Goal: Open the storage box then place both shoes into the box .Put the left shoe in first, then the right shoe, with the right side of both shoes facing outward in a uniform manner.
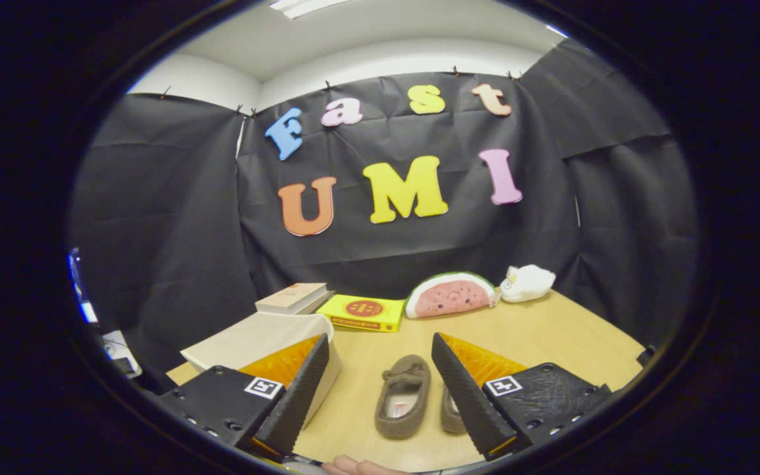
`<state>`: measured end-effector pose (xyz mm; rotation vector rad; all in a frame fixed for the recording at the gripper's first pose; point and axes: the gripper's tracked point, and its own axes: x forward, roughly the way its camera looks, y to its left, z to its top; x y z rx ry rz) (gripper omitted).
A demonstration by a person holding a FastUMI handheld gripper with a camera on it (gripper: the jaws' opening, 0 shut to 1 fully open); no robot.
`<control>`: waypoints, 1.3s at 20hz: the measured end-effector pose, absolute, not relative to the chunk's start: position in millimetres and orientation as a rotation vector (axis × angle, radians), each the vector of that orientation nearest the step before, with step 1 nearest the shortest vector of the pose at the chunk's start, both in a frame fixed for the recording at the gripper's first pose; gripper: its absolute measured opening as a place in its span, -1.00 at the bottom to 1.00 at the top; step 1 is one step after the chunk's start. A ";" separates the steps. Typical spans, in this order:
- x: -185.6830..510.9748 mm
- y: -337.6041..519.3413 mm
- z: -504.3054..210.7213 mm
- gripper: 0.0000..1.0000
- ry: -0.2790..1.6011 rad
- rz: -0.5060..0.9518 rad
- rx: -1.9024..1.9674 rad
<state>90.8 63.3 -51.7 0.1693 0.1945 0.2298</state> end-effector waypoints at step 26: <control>184.2 221.8 -136.5 0.88 0.956 0.992 0.994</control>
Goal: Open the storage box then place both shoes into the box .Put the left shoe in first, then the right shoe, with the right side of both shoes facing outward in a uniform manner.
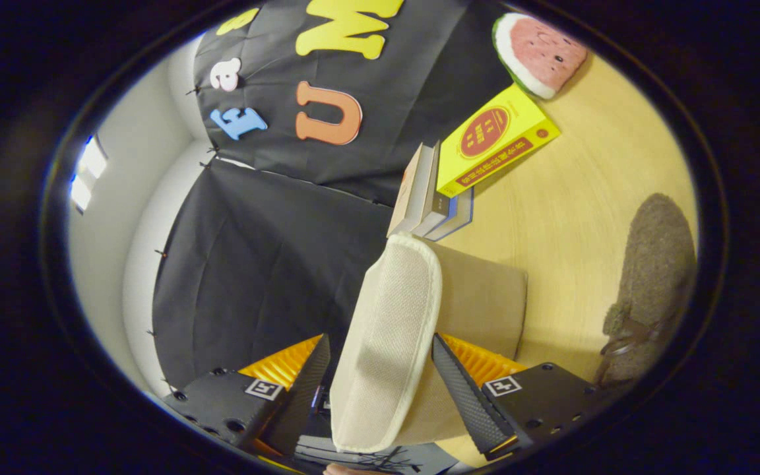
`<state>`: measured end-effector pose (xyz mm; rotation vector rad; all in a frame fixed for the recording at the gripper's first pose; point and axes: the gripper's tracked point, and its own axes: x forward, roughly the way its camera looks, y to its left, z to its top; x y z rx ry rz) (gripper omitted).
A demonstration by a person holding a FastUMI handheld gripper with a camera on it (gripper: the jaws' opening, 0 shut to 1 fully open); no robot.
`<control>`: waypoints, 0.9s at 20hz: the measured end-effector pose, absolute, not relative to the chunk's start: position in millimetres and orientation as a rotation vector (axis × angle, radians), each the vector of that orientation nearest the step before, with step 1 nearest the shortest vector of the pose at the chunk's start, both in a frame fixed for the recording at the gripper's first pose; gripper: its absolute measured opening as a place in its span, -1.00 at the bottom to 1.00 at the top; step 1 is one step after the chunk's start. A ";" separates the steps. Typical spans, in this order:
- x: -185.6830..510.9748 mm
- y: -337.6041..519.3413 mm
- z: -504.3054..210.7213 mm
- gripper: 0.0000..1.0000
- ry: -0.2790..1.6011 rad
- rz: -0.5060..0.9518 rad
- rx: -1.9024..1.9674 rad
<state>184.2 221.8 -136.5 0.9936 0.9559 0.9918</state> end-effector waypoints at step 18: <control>177.7 220.5 -66.3 -0.93 0.945 0.997 1.016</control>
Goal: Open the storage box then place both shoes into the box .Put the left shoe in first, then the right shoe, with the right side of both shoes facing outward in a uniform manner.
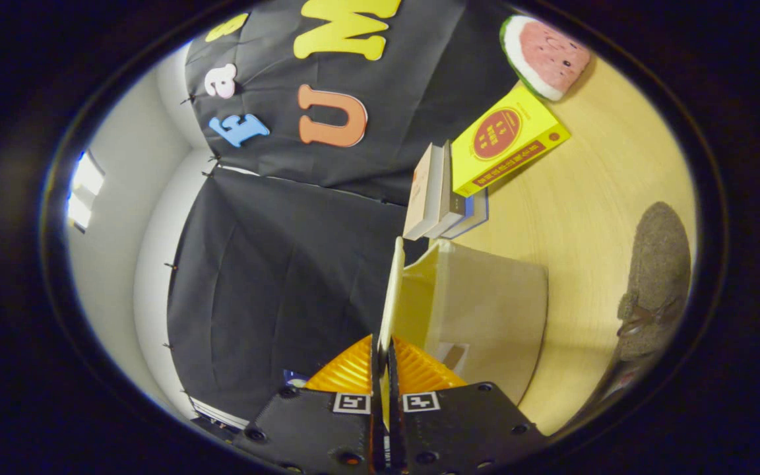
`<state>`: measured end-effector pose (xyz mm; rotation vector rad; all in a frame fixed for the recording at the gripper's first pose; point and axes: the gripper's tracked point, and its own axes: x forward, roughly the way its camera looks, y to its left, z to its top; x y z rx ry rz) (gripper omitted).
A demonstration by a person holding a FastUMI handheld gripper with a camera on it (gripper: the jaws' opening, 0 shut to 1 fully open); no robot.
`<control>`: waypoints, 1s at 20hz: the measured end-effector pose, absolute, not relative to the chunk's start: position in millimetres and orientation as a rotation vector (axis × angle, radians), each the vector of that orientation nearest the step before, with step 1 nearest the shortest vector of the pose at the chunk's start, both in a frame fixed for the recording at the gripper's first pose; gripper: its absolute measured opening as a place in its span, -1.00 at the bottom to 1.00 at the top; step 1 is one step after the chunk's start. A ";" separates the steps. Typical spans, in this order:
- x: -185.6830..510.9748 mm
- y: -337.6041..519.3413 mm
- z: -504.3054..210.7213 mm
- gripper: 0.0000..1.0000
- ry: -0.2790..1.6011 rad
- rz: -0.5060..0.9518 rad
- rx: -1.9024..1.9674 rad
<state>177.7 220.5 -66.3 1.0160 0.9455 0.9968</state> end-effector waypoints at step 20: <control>155.3 456.1 73.5 -0.75 0.840 1.052 0.867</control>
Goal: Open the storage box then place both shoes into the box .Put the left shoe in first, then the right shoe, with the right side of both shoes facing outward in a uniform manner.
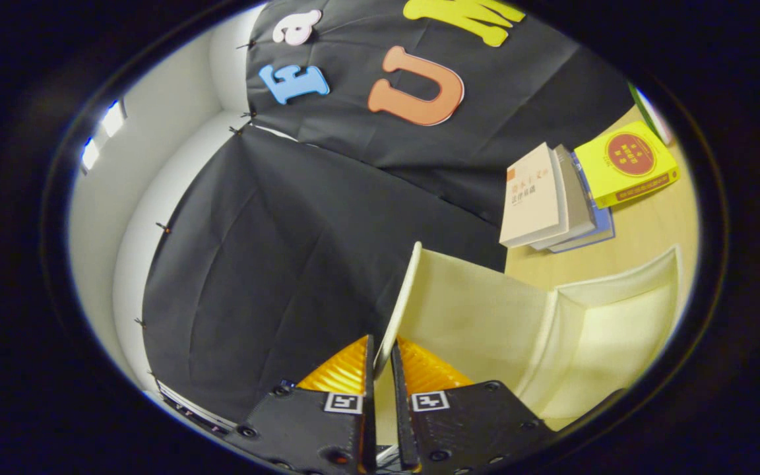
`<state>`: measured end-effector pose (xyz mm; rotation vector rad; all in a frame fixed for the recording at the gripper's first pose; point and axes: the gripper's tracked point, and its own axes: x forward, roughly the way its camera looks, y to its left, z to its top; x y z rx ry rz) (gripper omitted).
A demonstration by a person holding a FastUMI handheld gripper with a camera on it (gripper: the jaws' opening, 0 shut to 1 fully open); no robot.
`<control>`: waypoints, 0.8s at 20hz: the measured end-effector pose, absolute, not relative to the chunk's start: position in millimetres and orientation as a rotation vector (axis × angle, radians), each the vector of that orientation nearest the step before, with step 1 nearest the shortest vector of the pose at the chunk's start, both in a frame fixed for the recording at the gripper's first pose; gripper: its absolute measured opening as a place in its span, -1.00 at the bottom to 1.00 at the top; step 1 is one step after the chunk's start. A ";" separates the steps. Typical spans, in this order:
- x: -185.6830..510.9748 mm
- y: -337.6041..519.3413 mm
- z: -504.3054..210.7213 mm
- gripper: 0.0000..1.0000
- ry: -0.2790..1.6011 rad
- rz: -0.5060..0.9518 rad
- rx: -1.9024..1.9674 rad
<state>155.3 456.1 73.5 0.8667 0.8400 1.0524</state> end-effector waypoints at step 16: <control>146.4 405.0 51.9 0.91 0.681 0.870 0.514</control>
